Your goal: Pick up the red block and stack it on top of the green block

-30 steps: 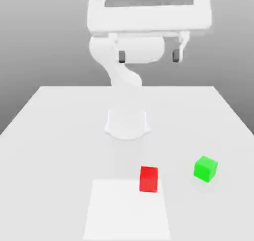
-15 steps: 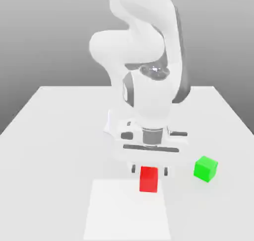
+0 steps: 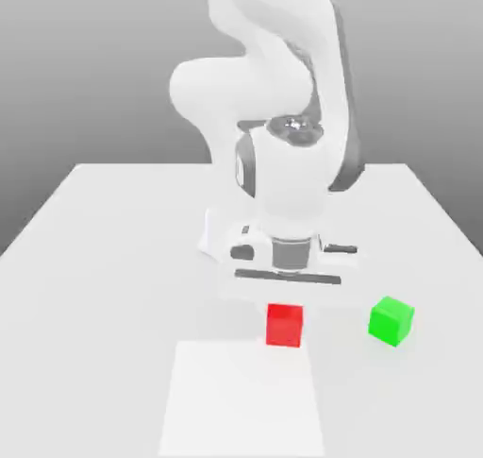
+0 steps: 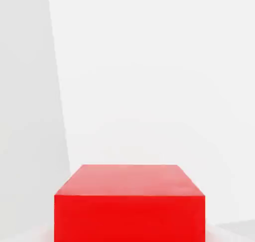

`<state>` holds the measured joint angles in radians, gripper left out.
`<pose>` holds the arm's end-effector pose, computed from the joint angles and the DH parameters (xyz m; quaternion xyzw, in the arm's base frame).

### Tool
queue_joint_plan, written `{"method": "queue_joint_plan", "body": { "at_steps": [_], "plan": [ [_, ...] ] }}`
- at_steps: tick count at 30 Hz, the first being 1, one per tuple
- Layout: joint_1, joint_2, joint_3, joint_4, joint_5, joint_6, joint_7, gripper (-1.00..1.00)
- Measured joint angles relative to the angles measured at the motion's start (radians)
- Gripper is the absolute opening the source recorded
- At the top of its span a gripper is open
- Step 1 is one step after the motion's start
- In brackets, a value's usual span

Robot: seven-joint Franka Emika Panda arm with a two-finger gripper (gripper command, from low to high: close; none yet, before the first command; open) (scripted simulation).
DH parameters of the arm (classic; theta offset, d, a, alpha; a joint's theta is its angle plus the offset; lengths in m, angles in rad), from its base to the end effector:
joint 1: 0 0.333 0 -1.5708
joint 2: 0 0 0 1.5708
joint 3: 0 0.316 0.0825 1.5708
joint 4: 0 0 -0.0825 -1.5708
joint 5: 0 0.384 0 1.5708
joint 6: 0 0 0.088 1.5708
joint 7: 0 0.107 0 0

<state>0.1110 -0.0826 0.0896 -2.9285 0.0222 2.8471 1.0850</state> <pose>0.3288 0.0646 0.2044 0.8992 -0.4376 0.0007 0.0001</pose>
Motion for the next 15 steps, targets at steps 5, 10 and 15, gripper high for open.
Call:
{"method": "queue_joint_plan", "body": {
  "at_steps": [5, 10, 15],
  "plan": [
    [0.104, -0.053, 0.083, 0.021, 0.042, -0.073, 0.038, -1.0],
    [0.224, -0.087, 0.182, 0.05, 0.087, -0.133, 0.085, -1.0],
    [0.299, -0.063, 0.261, 0.074, 0.093, -0.132, 0.139, -1.0]
  ]
}}
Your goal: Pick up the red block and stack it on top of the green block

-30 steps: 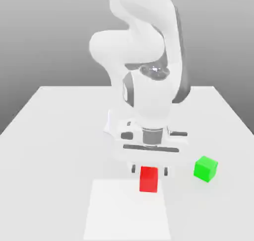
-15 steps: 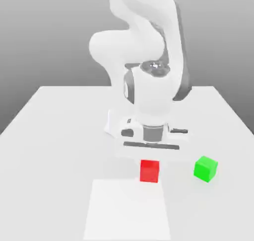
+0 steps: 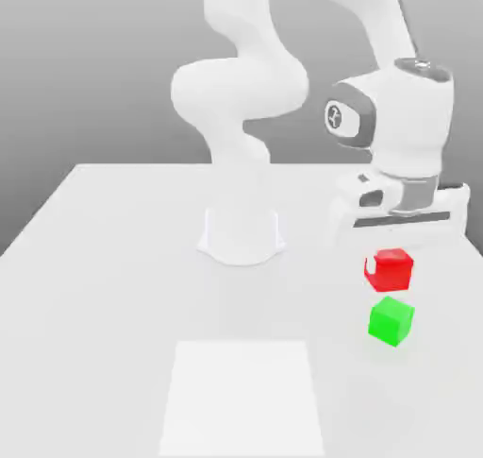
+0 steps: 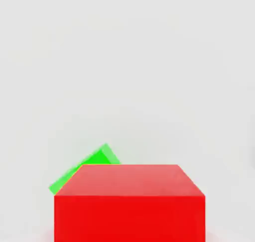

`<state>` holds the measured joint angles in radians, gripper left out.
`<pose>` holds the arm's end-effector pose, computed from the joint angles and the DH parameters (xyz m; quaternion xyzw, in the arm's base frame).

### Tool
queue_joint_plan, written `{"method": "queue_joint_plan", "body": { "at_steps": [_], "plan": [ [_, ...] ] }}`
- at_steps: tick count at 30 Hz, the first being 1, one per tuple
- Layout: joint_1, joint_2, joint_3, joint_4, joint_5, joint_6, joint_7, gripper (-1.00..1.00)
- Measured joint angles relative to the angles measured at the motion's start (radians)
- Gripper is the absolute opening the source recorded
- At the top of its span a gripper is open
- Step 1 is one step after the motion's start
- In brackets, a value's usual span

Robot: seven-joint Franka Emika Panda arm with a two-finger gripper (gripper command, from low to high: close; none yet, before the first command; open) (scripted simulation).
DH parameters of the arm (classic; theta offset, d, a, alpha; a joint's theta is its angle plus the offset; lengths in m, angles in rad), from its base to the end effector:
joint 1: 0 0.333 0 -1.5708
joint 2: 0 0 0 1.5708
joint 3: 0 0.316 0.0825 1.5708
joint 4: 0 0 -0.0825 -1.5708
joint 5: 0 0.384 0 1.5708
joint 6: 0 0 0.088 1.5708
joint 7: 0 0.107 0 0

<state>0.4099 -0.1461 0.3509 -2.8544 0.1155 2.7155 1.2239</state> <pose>0.2674 0.2403 0.2345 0.9594 -0.2820 0.0013 0.0002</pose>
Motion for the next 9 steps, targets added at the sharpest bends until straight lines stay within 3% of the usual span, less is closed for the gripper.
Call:
{"method": "queue_joint_plan", "body": {
  "at_steps": [5, 6, 9],
  "plan": [
    [-0.009, 0.174, -0.022, 0.007, -0.164, 0.159, 0.119, -1.0],
    [-0.005, 0.202, -0.036, 0.009, -0.198, 0.184, 0.143, 1.0],
    [-0.005, 0.202, -0.036, 0.009, -0.198, 0.184, 0.143, 1.0]
  ]
}}
